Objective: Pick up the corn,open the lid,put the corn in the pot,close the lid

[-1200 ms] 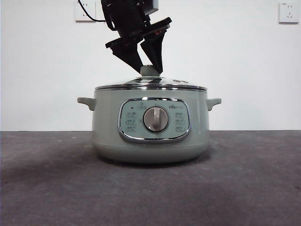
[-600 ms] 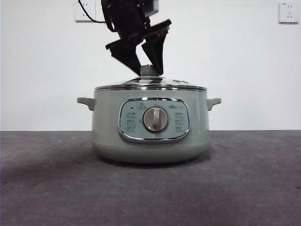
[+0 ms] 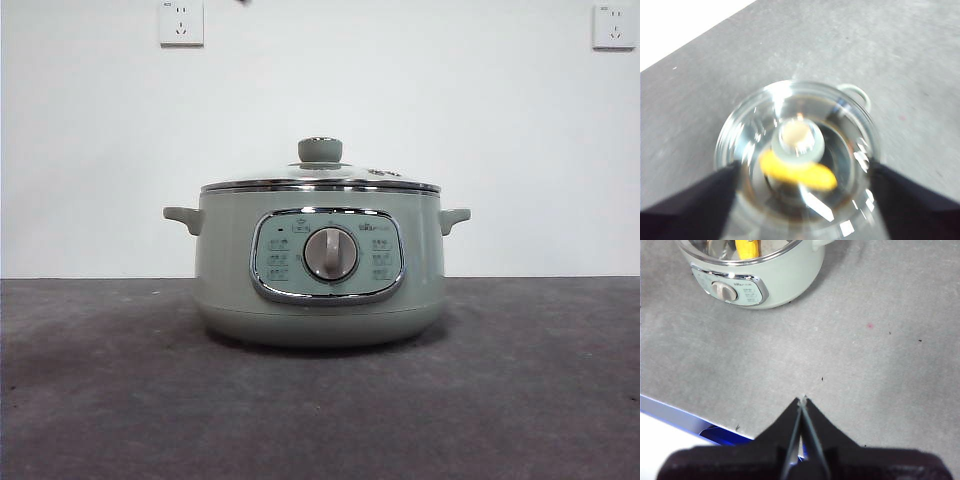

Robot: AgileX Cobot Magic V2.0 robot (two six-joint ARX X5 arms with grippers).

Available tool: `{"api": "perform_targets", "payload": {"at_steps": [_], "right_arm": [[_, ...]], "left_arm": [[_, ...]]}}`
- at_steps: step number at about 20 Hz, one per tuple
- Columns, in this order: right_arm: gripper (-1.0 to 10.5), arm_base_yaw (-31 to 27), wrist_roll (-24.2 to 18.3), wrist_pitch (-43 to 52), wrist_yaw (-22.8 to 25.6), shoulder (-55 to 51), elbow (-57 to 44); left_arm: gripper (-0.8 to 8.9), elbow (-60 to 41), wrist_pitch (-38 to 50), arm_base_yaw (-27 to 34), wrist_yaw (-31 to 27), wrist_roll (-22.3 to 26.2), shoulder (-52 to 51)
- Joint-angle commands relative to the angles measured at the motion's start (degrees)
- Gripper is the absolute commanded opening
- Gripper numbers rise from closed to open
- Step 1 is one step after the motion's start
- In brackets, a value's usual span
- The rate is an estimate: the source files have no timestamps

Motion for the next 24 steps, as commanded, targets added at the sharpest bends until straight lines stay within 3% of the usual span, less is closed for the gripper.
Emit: {"api": "perform_targets", "payload": {"at_steps": [1,5,13,14,16,19,22,24], "right_arm": [[-0.1,0.07,0.57,-0.04,0.28,-0.02,-0.52],[-0.1,0.07,0.57,-0.02,0.28,0.00,-0.52],[-0.1,0.07,0.57,-0.02,0.28,0.00,-0.52],[-0.1,0.07,0.57,0.00,0.28,0.00,-0.52],[-0.1,0.07,0.57,-0.02,0.28,0.07,-0.52],[-0.1,0.07,0.57,0.00,0.26,0.07,-0.52],[-0.1,0.07,0.57,0.00,0.28,0.07,-0.52],[-0.1,0.04,0.57,0.02,0.37,0.07,-0.52]], "left_arm": [[-0.04,-0.13,-4.35,0.09,0.17,0.66,-4.74],[-0.03,-0.13,-13.66,0.13,0.17,-0.37,-12.37],[-0.03,-0.13,-11.82,0.13,0.11,-0.63,-17.25],[-0.03,-0.11,-11.93,0.15,0.13,0.02,-16.83],[-0.03,-0.17,-13.86,1.49,-2.91,7.28,-16.85],[-0.03,-5.11,-12.98,6.88,0.94,12.02,-20.76],[-0.03,-23.04,0.61,14.38,10.16,10.84,-31.50],[-0.03,-40.04,14.86,18.18,11.06,8.00,-40.72]]}}
